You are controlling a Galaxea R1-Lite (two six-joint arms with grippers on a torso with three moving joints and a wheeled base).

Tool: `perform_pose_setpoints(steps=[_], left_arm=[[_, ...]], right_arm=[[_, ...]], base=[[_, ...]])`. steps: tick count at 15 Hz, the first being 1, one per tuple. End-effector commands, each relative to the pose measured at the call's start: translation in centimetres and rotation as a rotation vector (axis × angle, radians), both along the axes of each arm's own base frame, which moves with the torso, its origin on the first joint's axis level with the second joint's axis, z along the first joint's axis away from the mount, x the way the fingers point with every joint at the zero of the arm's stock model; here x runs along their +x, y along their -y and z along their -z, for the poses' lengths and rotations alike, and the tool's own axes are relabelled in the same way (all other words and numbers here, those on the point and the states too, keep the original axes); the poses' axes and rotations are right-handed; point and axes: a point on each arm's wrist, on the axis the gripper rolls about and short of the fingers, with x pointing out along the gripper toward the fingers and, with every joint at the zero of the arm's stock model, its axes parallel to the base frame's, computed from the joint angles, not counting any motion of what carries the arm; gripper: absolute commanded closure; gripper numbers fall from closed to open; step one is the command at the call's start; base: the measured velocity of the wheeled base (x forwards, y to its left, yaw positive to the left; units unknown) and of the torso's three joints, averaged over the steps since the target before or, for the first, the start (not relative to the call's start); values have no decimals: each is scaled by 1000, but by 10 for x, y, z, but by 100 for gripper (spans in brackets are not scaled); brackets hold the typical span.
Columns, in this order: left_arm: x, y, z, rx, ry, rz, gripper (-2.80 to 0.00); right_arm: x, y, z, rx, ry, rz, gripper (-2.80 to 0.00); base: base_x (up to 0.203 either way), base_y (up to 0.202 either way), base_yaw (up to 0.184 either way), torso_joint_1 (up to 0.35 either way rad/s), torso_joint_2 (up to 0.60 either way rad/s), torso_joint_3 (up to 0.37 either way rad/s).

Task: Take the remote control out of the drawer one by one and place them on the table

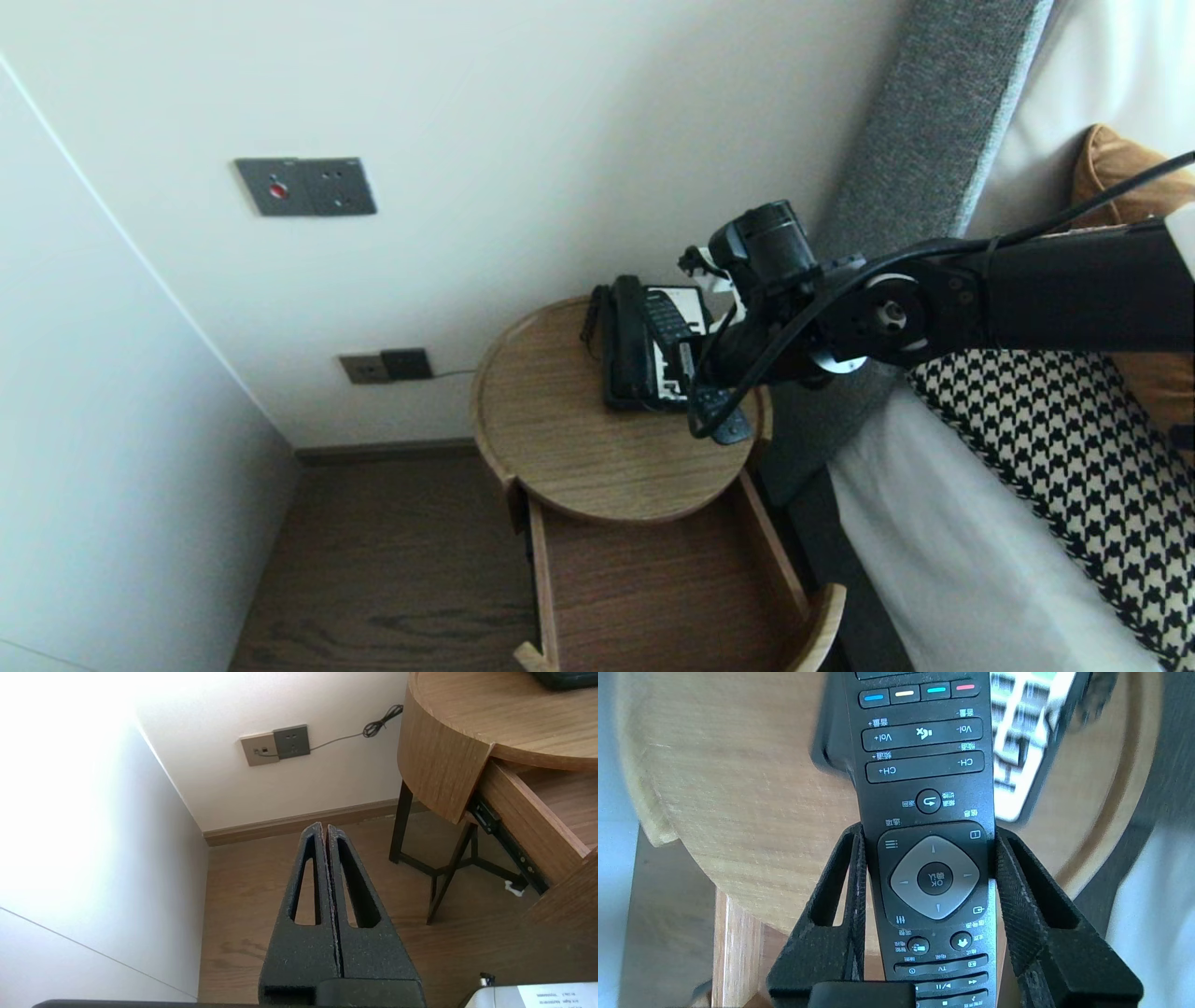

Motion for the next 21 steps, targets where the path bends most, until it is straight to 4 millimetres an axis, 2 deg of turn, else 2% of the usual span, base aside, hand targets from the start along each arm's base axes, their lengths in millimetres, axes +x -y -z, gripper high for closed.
perform_pose_setpoints(steps=[1,3,6,10,12,15,17,21], left_arm=[[0,0,0,0,1,-2,0],[0,0,0,0,-1,0,0],[0,0,0,0,0,0,0],[0,0,0,-3,1,0,0],[0,0,0,-6,-1,-3,0],[0,0,0,-23,-3,-10,0],[0,0,0,-36,-3,-12,0],[0,0,0,-40,-3,-13,0]], right_arm=[[-6,0,11,-31,-63,-1,0],[-10,-2,18,-47,-90,-13,0],[-22,-18,24,-59,-105,-70,0],[-37,-47,24,-65,-90,-163,0],[-41,-65,31,-89,-88,-222,0],[-33,-83,39,-126,-71,-274,0],[-28,-87,41,-147,-53,-295,0],[-20,-95,61,-221,-60,-348,0]], base=[[0,0,0,0,0,0],[0,0,0,0,0,0],[0,0,0,0,0,0],[0,0,0,0,0,0],[0,0,0,0,0,0],[0,0,0,0,0,0],[0,0,0,0,0,0],[0,0,0,0,0,0]])
